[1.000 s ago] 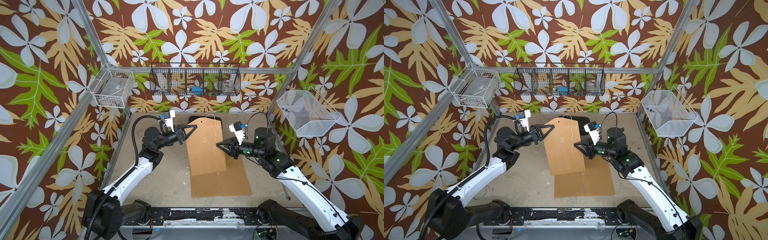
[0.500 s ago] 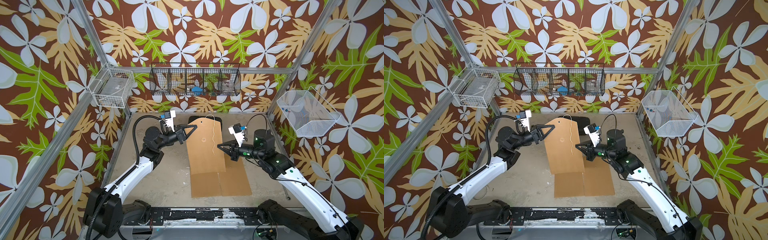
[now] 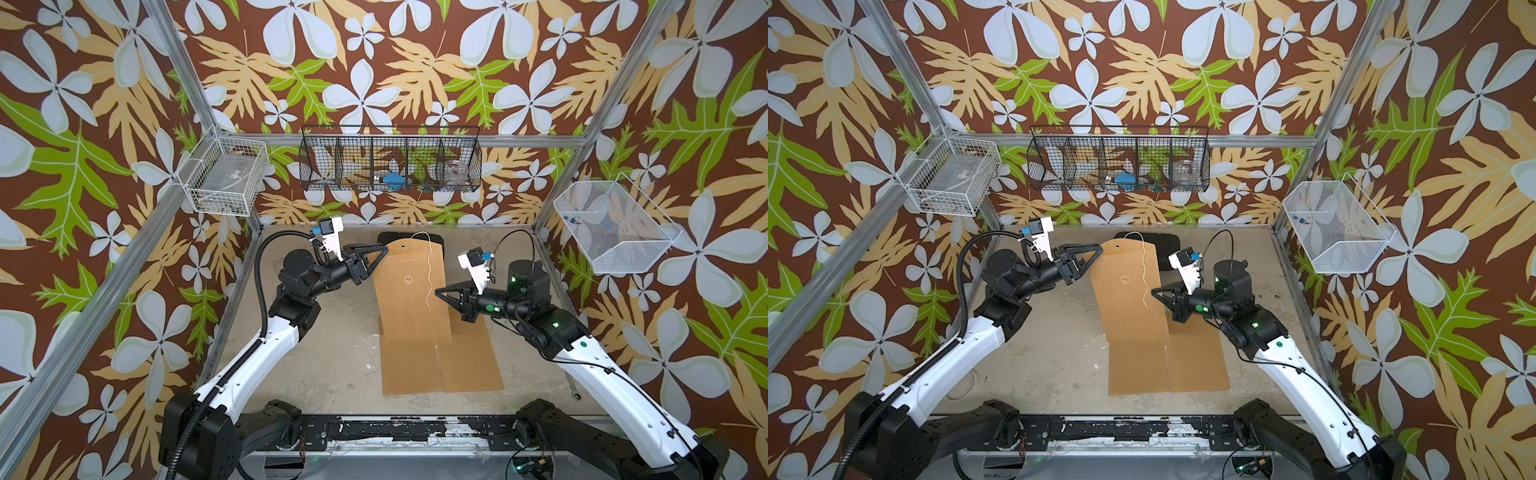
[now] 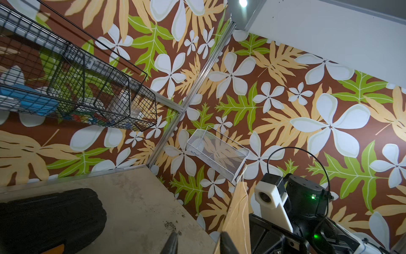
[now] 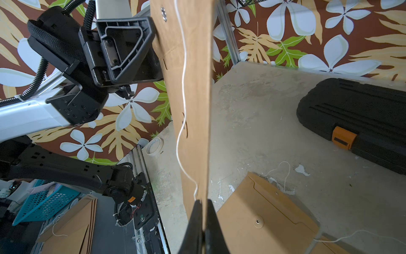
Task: Open the file bag
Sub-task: Place the file bag at the center of the board.
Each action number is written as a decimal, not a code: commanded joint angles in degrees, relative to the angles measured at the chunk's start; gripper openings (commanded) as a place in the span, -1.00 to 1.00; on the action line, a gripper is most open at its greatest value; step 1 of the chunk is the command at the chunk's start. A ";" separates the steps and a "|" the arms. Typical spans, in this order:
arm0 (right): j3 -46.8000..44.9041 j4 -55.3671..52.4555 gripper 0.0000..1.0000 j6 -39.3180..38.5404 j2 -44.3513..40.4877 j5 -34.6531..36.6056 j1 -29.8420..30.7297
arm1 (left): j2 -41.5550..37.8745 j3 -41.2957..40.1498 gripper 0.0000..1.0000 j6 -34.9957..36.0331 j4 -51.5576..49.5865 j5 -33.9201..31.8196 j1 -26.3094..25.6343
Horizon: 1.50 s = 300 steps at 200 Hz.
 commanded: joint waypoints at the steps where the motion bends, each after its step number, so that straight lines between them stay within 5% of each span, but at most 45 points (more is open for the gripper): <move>1: 0.13 -1.58 -1.00 0.91 -0.37 2.55 0.04 | -1.43 0.98 -0.21 4.08 -6.26 -2.55 1.84; 137: -0.08 -4.47 -1.00 12.40 1.79 3.74 0.66 | -17.22 -1.27 0.09 17.42 -30.78 -12.44 6.17; 300: -12.59 6.42 -1.00 31.91 1.89 26.24 24.28 | -26.50 -13.40 0.14 15.79 -28.95 -15.76 6.20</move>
